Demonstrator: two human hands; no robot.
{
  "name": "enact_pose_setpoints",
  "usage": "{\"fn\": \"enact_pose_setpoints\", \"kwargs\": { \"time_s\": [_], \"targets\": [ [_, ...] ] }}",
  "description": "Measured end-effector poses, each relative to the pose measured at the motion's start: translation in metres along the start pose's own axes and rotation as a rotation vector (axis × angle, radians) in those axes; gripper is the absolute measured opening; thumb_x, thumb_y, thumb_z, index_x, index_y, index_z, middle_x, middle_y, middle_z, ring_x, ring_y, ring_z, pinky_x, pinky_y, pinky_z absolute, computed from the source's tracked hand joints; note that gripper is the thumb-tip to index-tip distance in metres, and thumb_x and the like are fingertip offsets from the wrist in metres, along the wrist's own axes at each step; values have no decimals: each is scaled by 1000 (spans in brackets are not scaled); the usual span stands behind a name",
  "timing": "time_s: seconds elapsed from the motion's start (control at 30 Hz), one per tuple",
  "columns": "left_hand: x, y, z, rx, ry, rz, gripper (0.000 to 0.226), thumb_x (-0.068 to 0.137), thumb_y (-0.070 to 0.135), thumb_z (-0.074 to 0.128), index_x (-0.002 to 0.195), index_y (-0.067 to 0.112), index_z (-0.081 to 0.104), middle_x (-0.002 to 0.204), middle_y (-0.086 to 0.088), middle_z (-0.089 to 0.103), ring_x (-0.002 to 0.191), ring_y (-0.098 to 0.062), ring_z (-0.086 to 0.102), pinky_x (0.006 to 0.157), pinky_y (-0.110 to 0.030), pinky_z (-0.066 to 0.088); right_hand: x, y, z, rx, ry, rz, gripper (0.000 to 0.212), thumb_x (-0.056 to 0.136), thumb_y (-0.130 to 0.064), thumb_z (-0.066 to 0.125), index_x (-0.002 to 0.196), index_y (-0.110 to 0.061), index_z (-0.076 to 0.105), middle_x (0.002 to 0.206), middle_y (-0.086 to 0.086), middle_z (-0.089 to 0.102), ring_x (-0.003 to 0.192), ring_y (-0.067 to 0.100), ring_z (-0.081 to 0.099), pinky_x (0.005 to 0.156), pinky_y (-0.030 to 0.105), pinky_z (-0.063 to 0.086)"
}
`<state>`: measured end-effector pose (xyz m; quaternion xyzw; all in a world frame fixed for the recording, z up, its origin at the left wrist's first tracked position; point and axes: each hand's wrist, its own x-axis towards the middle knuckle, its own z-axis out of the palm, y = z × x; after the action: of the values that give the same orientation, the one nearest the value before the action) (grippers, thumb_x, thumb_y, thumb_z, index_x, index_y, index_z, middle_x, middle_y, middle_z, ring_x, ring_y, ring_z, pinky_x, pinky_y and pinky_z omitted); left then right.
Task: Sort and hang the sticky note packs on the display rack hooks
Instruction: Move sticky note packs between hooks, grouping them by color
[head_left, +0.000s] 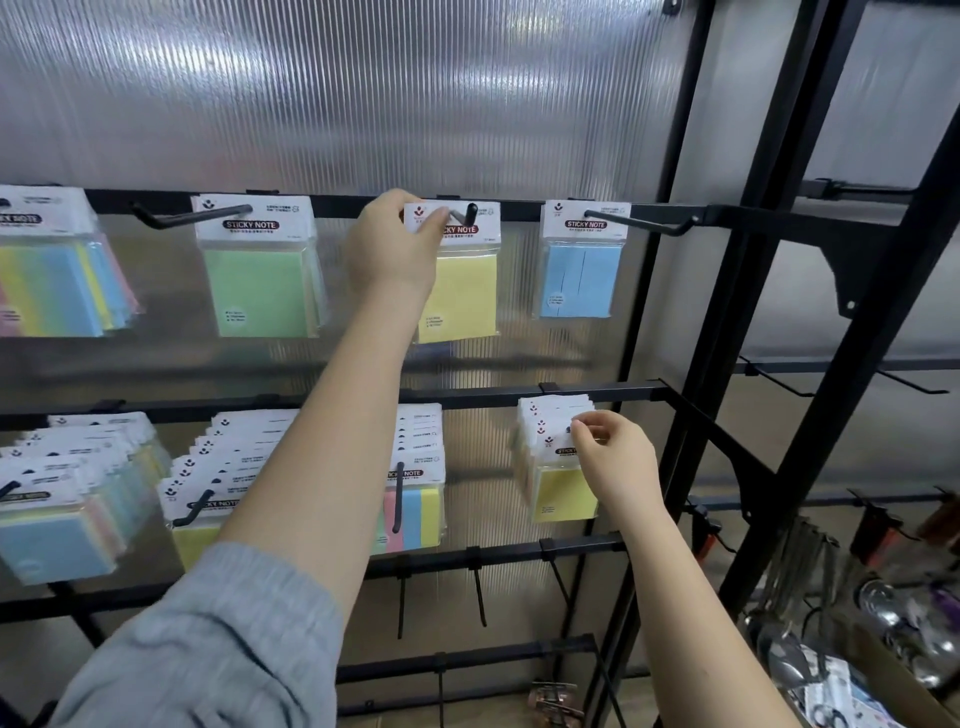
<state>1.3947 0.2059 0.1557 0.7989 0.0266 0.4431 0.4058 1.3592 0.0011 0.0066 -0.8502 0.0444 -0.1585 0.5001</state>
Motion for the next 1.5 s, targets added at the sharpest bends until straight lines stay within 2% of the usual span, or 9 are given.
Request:
{"fn": "enact_pose_setpoints", "kwargs": {
  "time_s": [0.17,0.4,0.63,0.8,0.9,1.03,1.17,1.33,1.5],
  "targets": [
    [15,-11,11,22,48,33,30,85,41,67,95,12,65,97,-3,65,87,-19,57,63,-26,35,6,-1,-1,0,6,-8,16,94,-22,50,101,-19,64,88,-9,62,75,-1,54,57,15,36],
    [26,-17,27,65,71,-40,31,84,39,68,101,15,60,109,-3,59,98,-24,55,76,-35,47,11,0,-1,3,8,-15,18,94,-21,50,103,-18,66,94,-6,65,77,3,56,58,15,38],
    [24,-19,30,13,105,-47,35,82,37,70,105,15,55,110,-2,55,99,-20,53,72,-27,38,15,0,-1,6,5,-14,18,93,-21,51,102,-18,66,95,-5,65,88,13,59,63,22,39],
    [11,-22,25,5,127,-70,39,85,31,66,115,12,49,110,-7,54,98,-25,54,82,-37,46,16,3,-4,15,33,-9,20,94,-20,50,106,-16,66,90,-7,61,76,4,54,58,12,35],
    [-7,-24,19,27,132,-136,32,89,28,57,117,14,47,111,-5,55,98,-22,54,75,-33,43,14,9,-4,32,73,6,24,94,-19,50,112,-15,65,98,-3,65,78,7,55,58,16,36],
    [-35,-31,11,89,64,-241,25,89,29,51,112,18,51,107,0,61,93,-22,58,69,-30,40,10,16,-6,59,97,21,31,93,-17,48,121,-13,62,106,-2,65,92,9,53,78,22,37],
    [-70,-37,6,96,8,-315,15,89,26,51,101,19,57,102,4,64,93,-19,58,67,-28,38,9,27,-7,109,80,69,37,92,-18,48,127,-13,59,117,0,65,103,14,56,85,25,40],
    [-104,-47,-4,97,-36,-410,11,88,23,50,94,20,59,92,7,60,85,-18,55,68,-28,41,0,34,-6,174,91,102,39,95,-18,50,133,-10,48,114,2,60,99,15,52,82,24,35],
    [-132,-61,-15,122,-26,-496,8,89,21,50,90,20,58,83,10,57,81,-15,54,65,-25,38,-4,43,1,215,127,167,25,92,-21,57,113,-8,52,100,2,56,86,16,49,66,23,34]
  ]
}}
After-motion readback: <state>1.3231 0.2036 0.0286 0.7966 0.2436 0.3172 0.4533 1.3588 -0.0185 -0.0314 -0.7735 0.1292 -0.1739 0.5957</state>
